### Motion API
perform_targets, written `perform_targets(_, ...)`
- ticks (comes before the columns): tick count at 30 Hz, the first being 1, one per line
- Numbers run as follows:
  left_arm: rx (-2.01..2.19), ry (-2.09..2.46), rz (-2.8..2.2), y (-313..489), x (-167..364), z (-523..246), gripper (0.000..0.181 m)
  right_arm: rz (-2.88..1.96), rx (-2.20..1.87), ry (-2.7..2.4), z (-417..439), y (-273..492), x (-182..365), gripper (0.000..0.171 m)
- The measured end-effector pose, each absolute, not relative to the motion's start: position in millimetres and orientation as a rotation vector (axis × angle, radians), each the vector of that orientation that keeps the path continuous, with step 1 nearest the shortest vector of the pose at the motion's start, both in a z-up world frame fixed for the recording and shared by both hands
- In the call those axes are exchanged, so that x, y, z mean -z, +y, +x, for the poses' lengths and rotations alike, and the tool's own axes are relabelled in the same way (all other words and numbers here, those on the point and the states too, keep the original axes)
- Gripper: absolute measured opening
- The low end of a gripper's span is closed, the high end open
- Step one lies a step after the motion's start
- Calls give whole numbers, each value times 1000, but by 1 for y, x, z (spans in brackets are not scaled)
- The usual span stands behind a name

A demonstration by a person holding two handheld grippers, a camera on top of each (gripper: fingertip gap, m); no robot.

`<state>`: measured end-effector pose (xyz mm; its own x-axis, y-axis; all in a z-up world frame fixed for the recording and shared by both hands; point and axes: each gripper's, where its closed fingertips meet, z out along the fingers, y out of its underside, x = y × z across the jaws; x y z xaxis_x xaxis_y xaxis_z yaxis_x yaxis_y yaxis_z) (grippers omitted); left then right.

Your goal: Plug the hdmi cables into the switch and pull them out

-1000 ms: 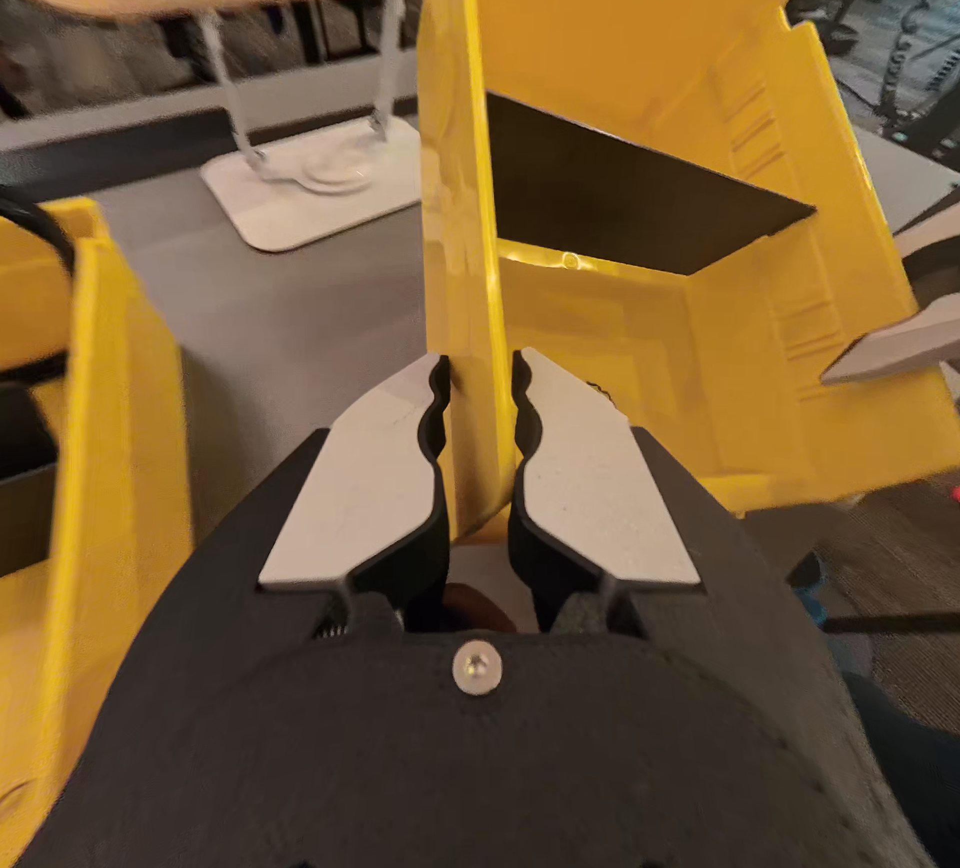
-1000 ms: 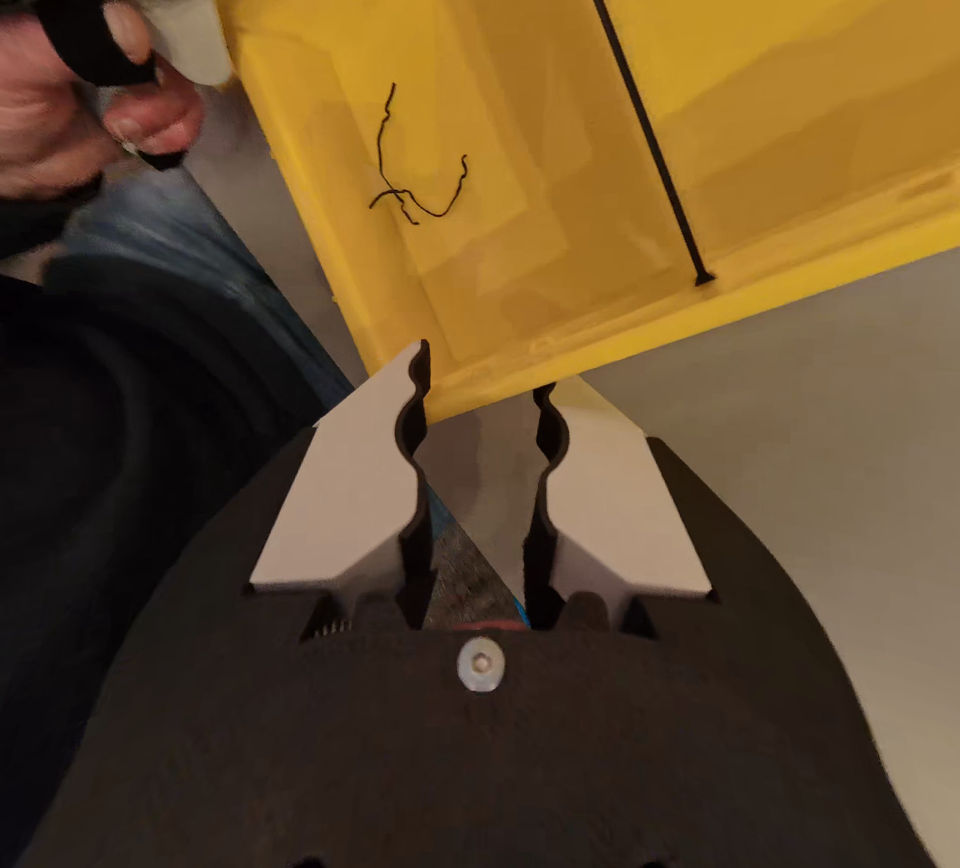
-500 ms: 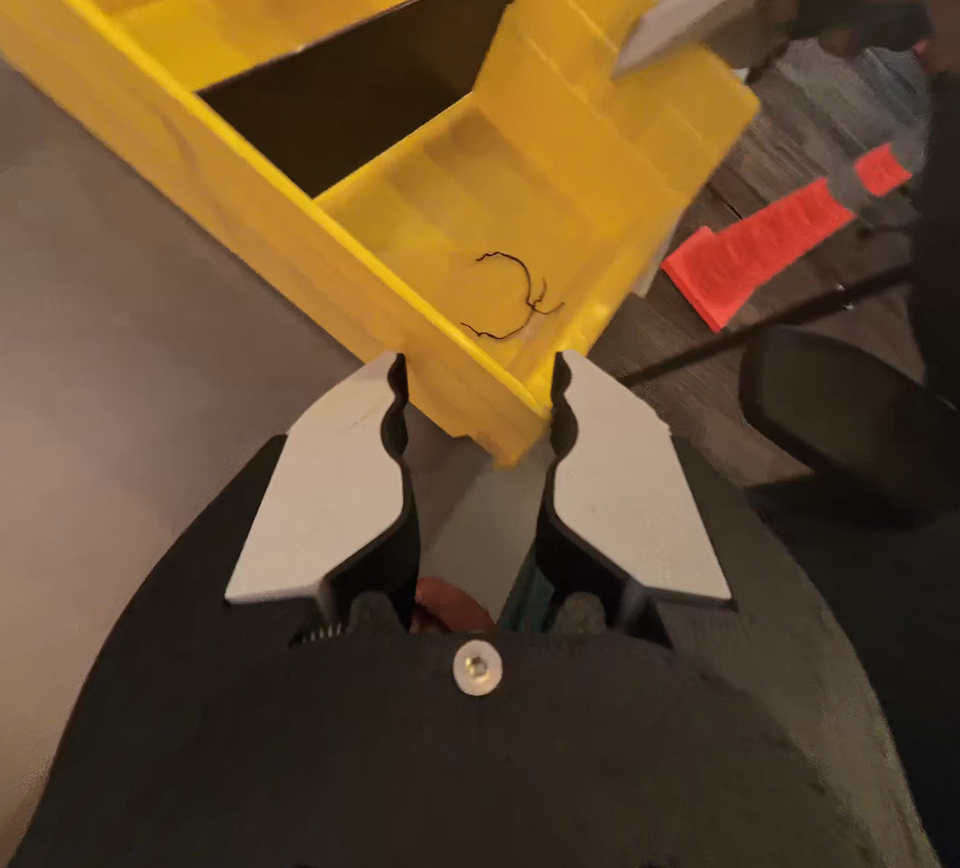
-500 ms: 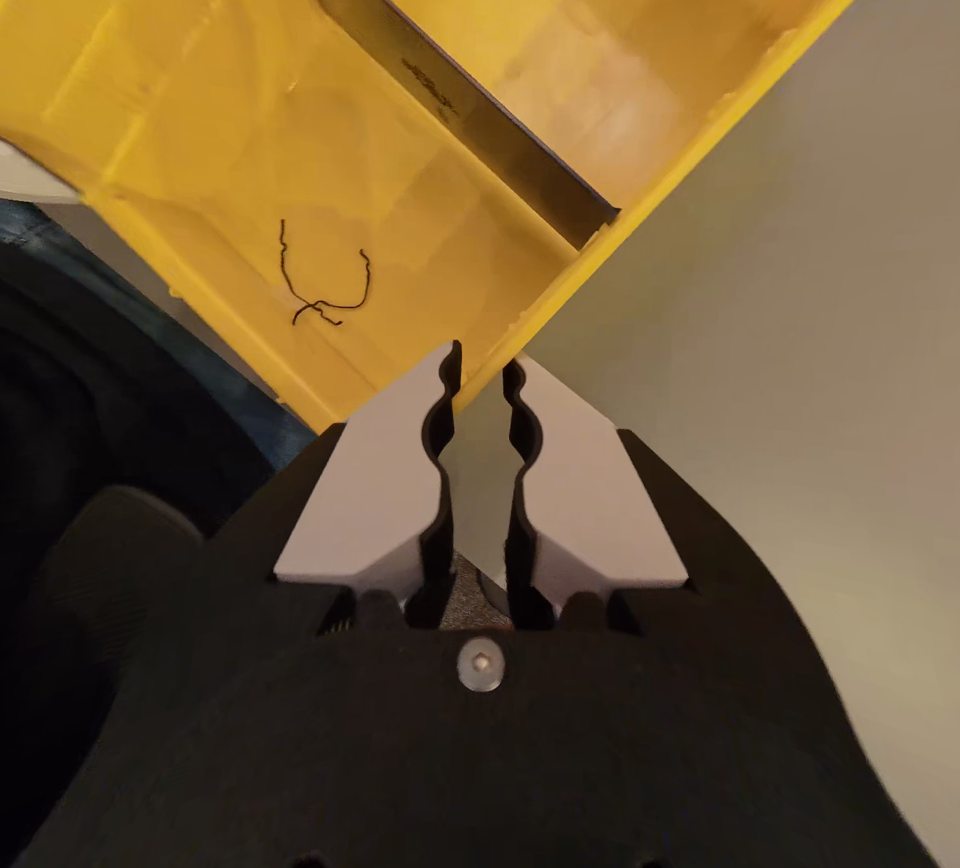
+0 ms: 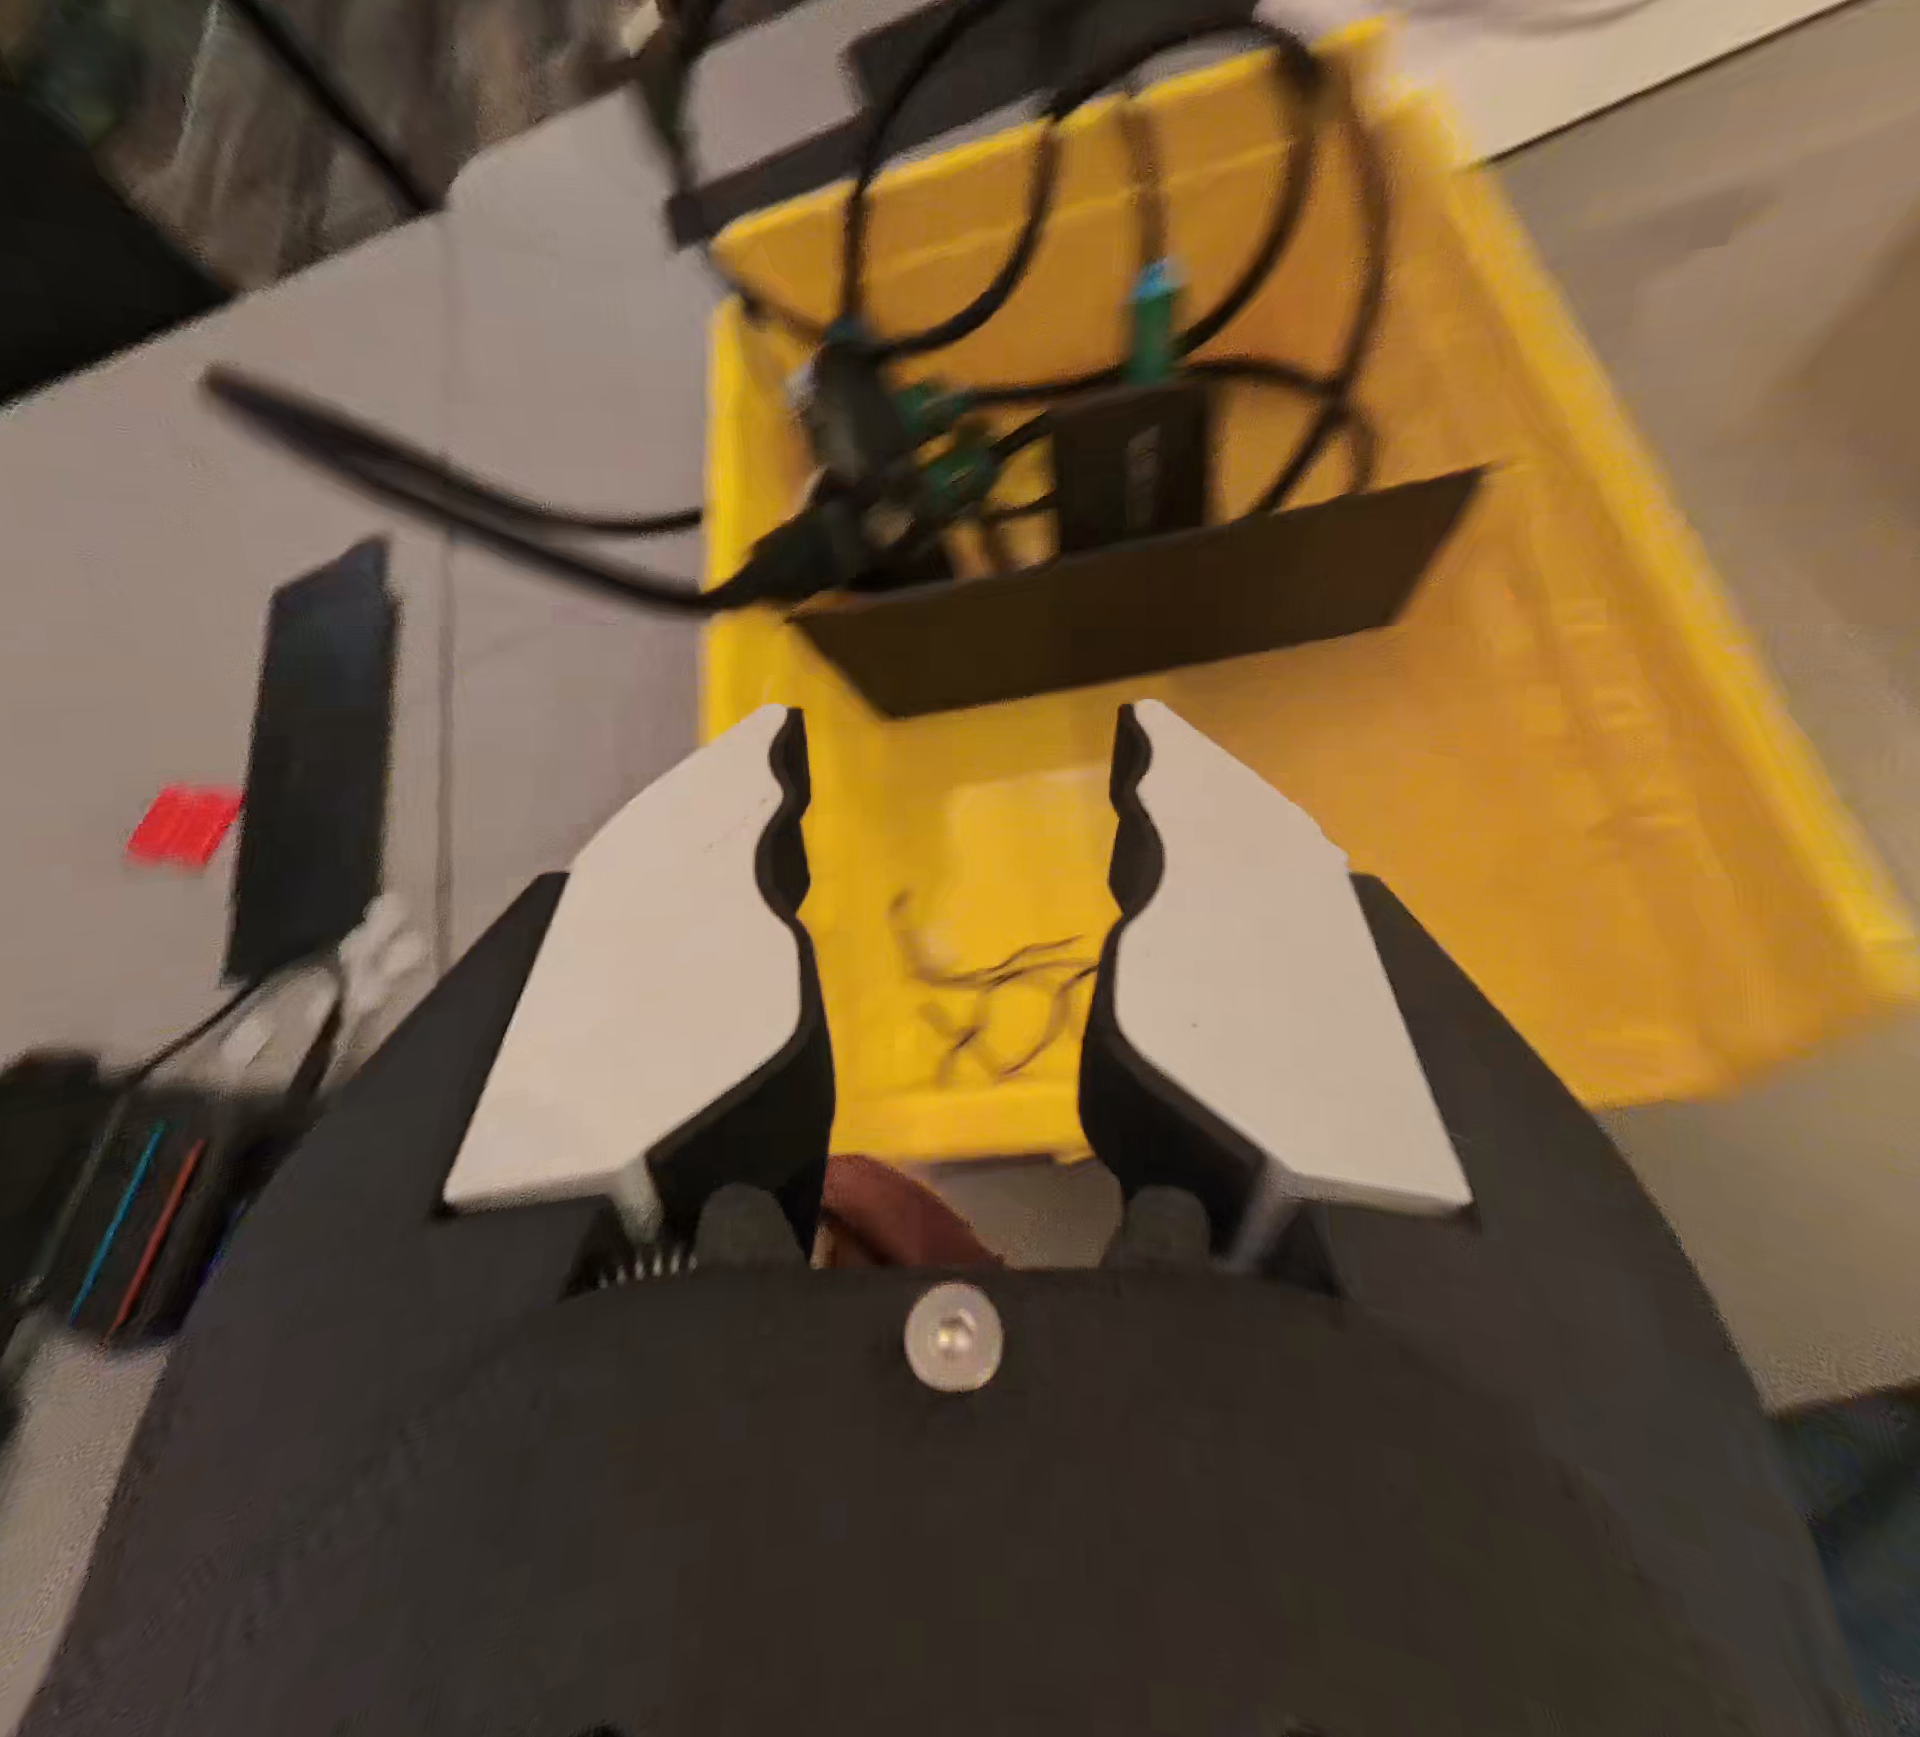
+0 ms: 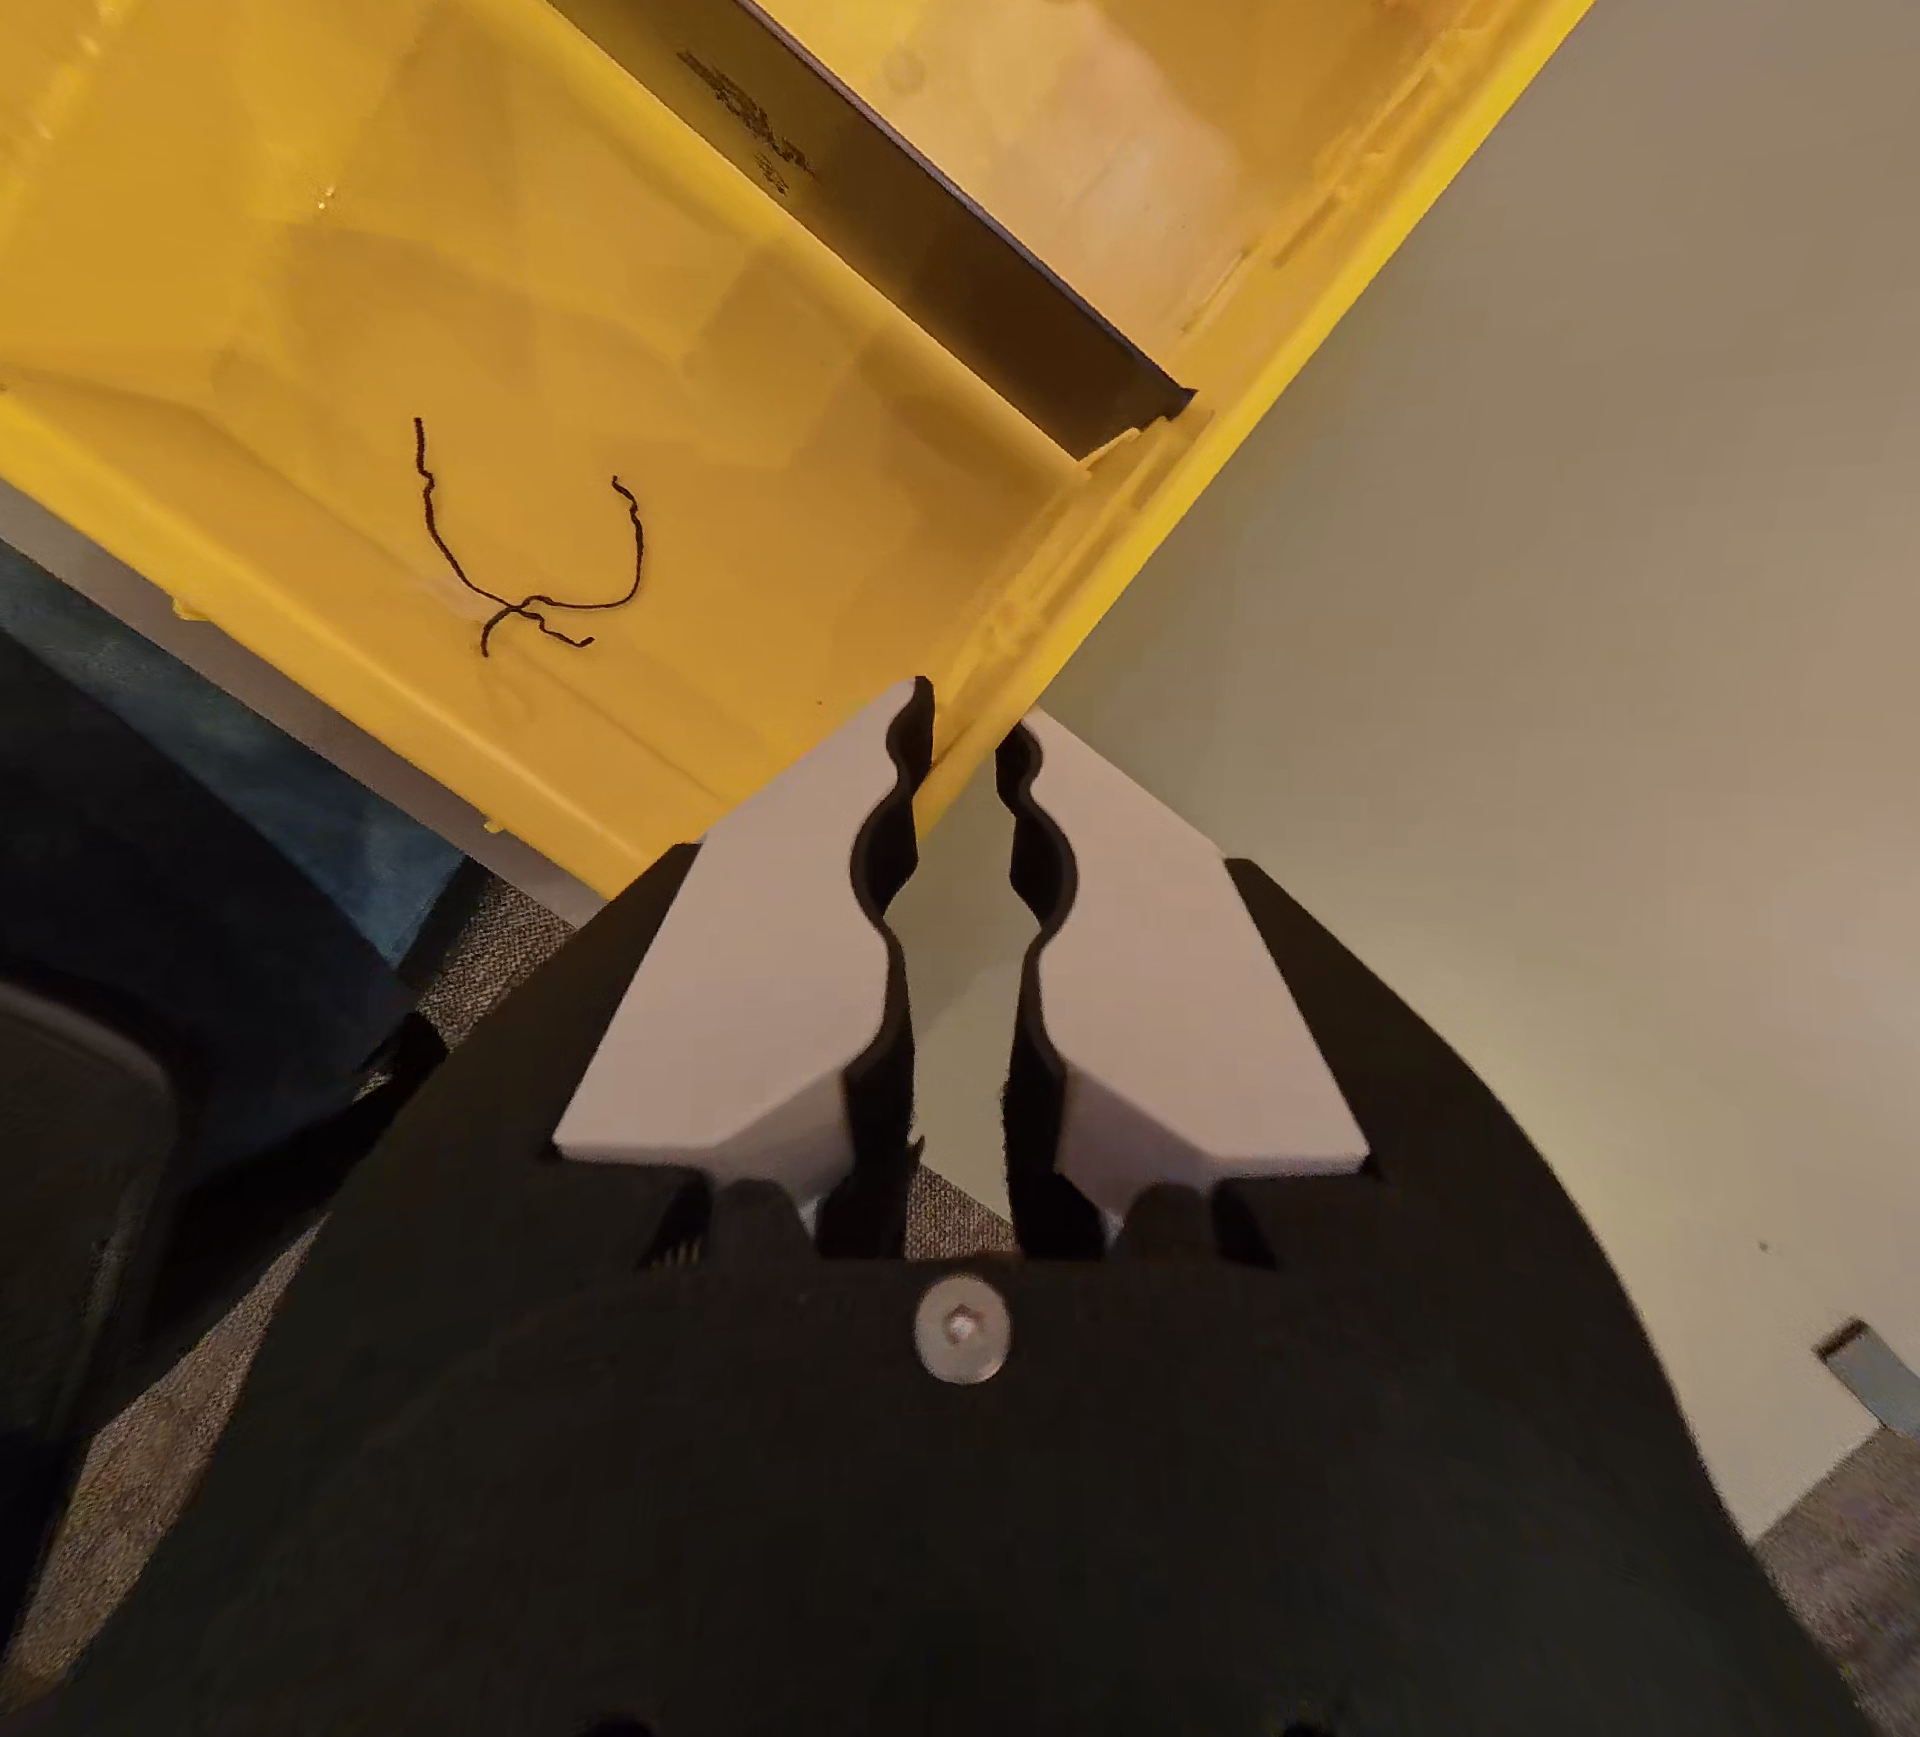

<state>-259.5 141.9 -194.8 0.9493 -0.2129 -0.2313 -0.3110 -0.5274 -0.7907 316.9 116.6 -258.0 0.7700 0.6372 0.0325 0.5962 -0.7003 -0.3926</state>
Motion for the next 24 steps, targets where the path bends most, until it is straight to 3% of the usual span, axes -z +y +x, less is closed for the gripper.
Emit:
perform_targets(4, -216, 231, -2270, 140, 236, -327, 51, -2603, -105, -924, 336, 118, 258, 10)
perform_targets(8, -23, 187, -2373, 142, 274, -327, 11, -2621, -70, -912, 359, 120, 258, 11)
perform_targets(9, 21, 159, -2367, 143, 274, -325, 8, -2626, -63, -906, 364, 120, 258, 11)
perform_targets(24, 41, 70, -2382, 99, 276, -352, 5, -2668, 1, -814, 450, 117, 258, 12)
